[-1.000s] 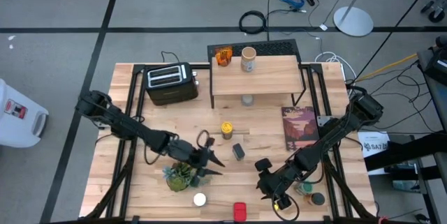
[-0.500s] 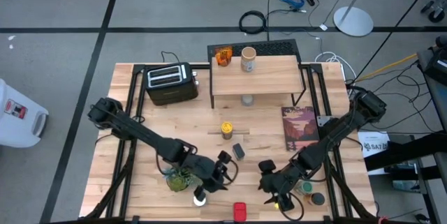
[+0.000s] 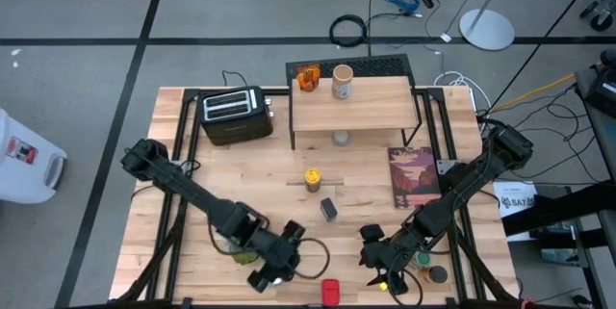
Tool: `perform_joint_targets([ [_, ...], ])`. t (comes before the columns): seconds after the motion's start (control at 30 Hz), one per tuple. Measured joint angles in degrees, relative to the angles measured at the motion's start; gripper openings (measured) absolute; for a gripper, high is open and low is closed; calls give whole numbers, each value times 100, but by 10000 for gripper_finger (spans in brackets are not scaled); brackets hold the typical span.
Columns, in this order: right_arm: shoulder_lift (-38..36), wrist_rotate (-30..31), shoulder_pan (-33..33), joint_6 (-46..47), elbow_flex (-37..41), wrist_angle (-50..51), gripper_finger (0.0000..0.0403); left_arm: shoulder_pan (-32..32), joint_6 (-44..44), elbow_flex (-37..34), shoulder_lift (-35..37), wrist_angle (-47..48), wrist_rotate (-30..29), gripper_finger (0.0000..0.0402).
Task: Shelf spices
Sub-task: Put the red seasoning can on the shelf
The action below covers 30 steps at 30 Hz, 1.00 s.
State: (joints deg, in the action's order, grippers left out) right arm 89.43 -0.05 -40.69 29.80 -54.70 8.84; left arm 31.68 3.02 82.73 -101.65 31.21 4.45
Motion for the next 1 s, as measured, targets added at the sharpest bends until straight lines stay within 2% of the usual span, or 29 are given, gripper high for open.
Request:
perform_joint_targets([
  [0.23, 0, 4, 14, -31, 0, 0, 258, 409, -1105, 119, -2, 823, -157, 247],
  [0.4, 0, 4, 20, -54, 0, 6, 258, 543, -1704, 119, -2, 789, -307, 247],
  [0.67, 0, 7, 60, -160, 0, -44, 258, 505, -955, 119, -312, -411, -667, 247],
  [0.73, 0, 7, 74, -153, 0, -72, 258, 386, -935, 119, -408, -631, -663, 247],
  [0.87, 0, 9, 74, -195, 0, -74, 258, 269, -137, 119, -580, -947, -649, 247],
  [1.0, 2, 6, 92, -236, 0, -144, 258, 113, 254, 116, -742, -1520, -594, 247],
])
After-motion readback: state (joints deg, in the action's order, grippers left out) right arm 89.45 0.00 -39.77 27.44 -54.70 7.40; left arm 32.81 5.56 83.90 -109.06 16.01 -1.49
